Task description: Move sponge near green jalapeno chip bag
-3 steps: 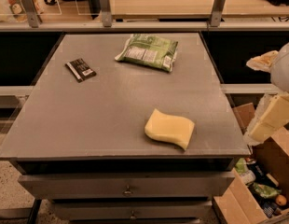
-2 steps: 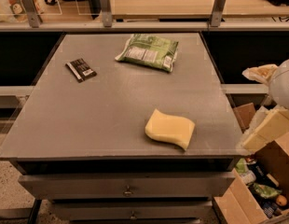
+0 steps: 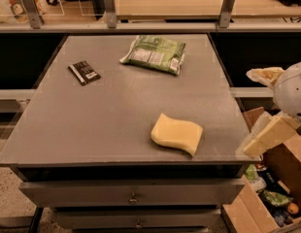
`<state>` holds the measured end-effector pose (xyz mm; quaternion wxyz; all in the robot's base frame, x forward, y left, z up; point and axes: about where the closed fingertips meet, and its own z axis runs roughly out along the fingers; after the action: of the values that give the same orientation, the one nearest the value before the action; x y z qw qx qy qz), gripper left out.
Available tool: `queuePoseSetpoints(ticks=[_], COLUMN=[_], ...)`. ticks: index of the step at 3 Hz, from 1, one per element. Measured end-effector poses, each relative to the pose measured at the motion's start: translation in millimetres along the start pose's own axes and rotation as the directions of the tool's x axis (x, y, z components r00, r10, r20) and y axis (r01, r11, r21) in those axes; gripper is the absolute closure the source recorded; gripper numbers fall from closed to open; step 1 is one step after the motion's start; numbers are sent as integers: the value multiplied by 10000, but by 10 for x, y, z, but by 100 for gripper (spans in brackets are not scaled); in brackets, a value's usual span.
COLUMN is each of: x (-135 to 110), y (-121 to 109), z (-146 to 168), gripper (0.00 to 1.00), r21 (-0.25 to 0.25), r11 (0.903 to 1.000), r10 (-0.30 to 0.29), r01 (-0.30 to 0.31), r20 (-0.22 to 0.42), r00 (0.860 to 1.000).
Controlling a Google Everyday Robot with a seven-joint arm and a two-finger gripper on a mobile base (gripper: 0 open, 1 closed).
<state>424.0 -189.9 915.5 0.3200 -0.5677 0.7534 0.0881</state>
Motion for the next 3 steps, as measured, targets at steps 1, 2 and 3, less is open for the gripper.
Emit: queuePoseSetpoints(ticks=[1,2,3], x=[-149,-215,-249], y=[39,99,165], z=[221,458,710], gripper=[0,0,0], r21=[166,-103,-678], r11=[9997,9994,9967], r10=[-220,-304,-332], r01=[204,323,445], r20=[1057,1509,1596], r00=[9942,9881,9866])
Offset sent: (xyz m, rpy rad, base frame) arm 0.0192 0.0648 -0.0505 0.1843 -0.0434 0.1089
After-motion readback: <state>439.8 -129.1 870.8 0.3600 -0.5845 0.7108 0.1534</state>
